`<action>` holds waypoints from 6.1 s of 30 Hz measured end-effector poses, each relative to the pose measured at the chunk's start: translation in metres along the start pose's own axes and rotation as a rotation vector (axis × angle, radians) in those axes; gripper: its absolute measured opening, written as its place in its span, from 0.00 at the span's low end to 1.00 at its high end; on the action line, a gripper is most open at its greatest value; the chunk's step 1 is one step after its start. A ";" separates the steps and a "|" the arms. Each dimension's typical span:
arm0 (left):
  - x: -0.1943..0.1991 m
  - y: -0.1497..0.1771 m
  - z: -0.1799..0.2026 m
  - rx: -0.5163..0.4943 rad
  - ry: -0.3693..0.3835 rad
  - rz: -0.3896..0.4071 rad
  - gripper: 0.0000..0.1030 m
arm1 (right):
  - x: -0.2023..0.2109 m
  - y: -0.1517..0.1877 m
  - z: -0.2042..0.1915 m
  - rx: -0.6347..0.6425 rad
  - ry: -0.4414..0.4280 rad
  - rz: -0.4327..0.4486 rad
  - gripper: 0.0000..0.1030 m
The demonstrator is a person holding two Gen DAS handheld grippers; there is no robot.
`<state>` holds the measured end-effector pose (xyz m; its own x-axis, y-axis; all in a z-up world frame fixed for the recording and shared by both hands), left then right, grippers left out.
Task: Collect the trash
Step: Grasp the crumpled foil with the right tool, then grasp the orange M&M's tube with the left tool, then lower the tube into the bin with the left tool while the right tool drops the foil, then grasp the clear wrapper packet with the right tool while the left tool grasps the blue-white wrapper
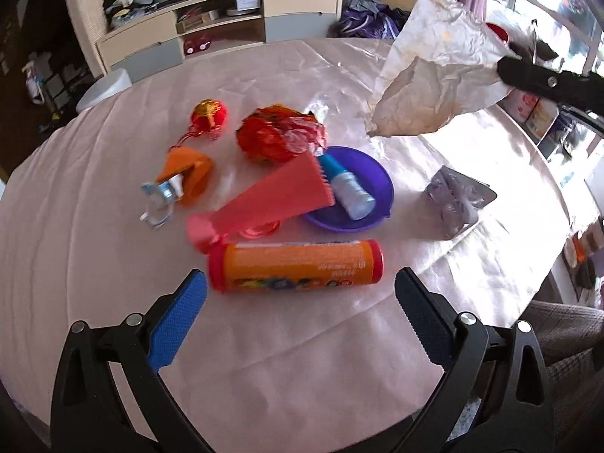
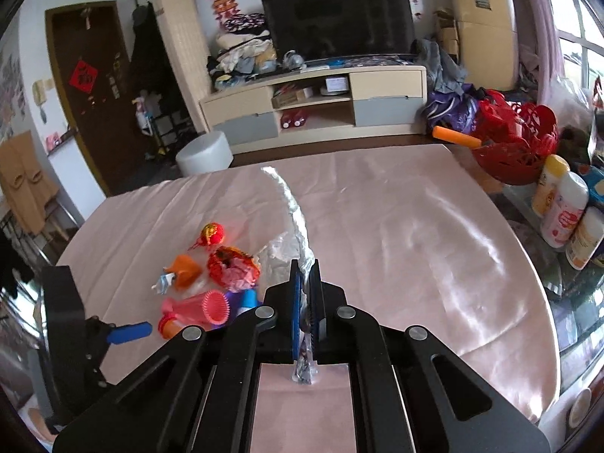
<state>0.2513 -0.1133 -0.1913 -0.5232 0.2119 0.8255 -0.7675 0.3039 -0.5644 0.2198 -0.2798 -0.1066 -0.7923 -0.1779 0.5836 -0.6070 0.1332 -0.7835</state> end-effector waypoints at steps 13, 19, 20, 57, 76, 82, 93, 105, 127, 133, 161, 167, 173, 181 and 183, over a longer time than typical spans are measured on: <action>-0.023 -0.015 -0.008 -0.025 -0.050 0.023 0.93 | -0.006 0.005 0.008 -0.021 -0.014 -0.017 0.06; -0.025 -0.011 -0.009 -0.044 -0.046 0.030 0.93 | -0.004 0.009 0.005 -0.013 -0.021 -0.020 0.05; -0.023 -0.010 -0.010 -0.031 -0.033 0.026 0.93 | -0.003 0.009 0.003 -0.008 -0.022 -0.019 0.05; 0.124 0.183 0.004 0.127 0.027 -0.004 0.92 | 0.133 0.171 -0.073 0.138 -0.131 -0.237 0.06; 0.036 0.230 0.009 0.217 0.115 -0.184 0.92 | 0.020 0.253 -0.067 0.020 -0.071 -0.546 0.06; 0.023 0.235 0.007 0.217 0.119 -0.212 0.93 | 0.005 0.254 -0.071 0.026 -0.085 -0.578 0.09; 0.014 0.231 0.004 0.204 0.100 -0.226 0.93 | 0.003 0.244 -0.075 -0.012 -0.155 -0.581 0.77; 0.024 0.221 0.014 0.159 0.118 -0.180 0.93 | 0.010 0.247 -0.092 -0.018 -0.271 -0.635 0.82; 0.038 0.213 0.013 0.115 0.091 -0.157 0.92 | 0.012 0.230 -0.075 -0.064 -0.221 -0.594 0.82; 0.069 0.180 -0.003 0.106 0.060 -0.130 0.92 | 0.040 0.163 -0.048 -0.062 -0.151 -0.406 0.82; 0.009 -0.014 -0.100 0.174 -0.029 -0.006 0.81 | -0.057 0.065 0.013 0.025 0.037 -0.285 0.71; -0.013 -0.027 -0.119 0.210 -0.022 -0.005 0.65 | -0.065 0.067 0.011 0.055 0.041 -0.284 0.61; -0.029 -0.032 -0.122 0.202 0.014 -0.017 0.37 | -0.064 0.067 0.009 0.061 0.030 -0.270 0.54; -0.020 -0.021 -0.118 0.160 0.009 0.000 0.09 | -0.055 0.068 0.005 0.068 0.031 -0.251 0.51; -0.010 -0.015 -0.116 0.144 -0.014 0.006 0.08 | -0.049 0.067 0.005 0.062 0.029 -0.239 0.51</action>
<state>0.3111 -0.0120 -0.1913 -0.5319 0.1999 0.8229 -0.8092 0.1663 -0.5635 0.2184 -0.2670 -0.1883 -0.6288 -0.1691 0.7590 -0.7731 0.0309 -0.6336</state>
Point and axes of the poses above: each gripper's, at about its wrist camera, not at the fingertips, and x roughly against the way its jaws point, z to its right, y to its underside, the point moved 2 cm from there along -x, roughly the way its jaws point, and after that the axes turned 3 degrees about z, right-handed, at the moved point
